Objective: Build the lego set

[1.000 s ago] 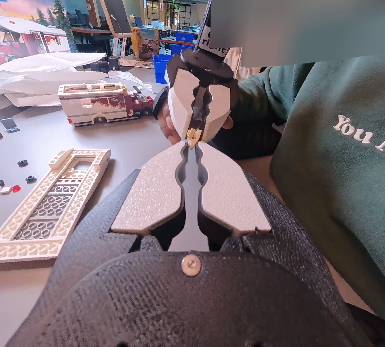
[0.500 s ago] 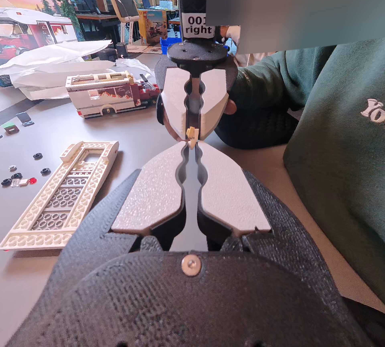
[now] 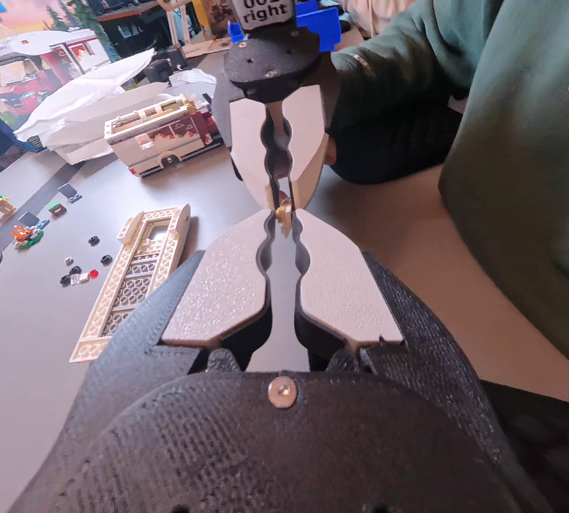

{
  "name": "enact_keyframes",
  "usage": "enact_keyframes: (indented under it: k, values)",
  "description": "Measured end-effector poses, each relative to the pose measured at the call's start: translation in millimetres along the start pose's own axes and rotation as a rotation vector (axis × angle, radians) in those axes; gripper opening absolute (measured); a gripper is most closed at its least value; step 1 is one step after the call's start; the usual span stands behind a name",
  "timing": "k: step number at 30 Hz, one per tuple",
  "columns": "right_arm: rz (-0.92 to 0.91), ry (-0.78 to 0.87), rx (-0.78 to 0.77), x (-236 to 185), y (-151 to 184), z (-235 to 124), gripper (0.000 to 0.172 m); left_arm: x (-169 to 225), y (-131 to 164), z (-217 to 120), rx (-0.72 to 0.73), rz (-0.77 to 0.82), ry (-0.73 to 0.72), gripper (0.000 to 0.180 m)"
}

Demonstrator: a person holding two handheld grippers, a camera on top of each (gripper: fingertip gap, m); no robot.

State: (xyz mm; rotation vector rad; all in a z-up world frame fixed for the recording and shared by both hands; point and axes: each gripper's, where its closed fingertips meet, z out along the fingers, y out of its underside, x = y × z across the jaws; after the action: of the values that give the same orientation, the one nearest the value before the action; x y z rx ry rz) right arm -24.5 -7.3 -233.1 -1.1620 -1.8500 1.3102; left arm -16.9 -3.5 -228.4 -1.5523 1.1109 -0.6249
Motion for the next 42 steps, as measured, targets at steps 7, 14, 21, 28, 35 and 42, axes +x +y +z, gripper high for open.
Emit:
enact_keyframes:
  k: [7, 14, 21, 28, 35, 42]
  values:
    - [-0.013, -0.069, -0.085, -12.9, 8.9, 2.4, 0.008, 13.3, 7.1, 2.6, -0.096, 0.127, 0.019, 0.010]
    - [-0.070, -0.065, -0.101, -16.1, 11.1, 3.1, 0.008, 17.2, 8.6, 3.8, -0.128, 0.152, 0.012, 0.008]
    - [-0.106, -0.044, -0.058, -13.6, 5.9, 2.4, 0.008, 14.7, 5.7, 1.5, -0.103, 0.165, 0.005, 0.008]
    - [-0.246, 0.076, -0.028, -6.1, -4.0, -3.3, 0.014, 5.3, -7.9, -8.7, 0.015, 0.151, -0.021, 0.008]
    - [-0.258, 0.097, -0.048, -3.2, -0.2, -2.1, 0.009, 3.6, -2.7, -6.5, 0.000, 0.132, -0.018, 0.008]
    - [-0.294, 0.106, -0.036, -4.9, -3.0, -2.3, 0.010, 4.3, -3.8, -6.5, 0.030, 0.035, 0.025, 0.008]
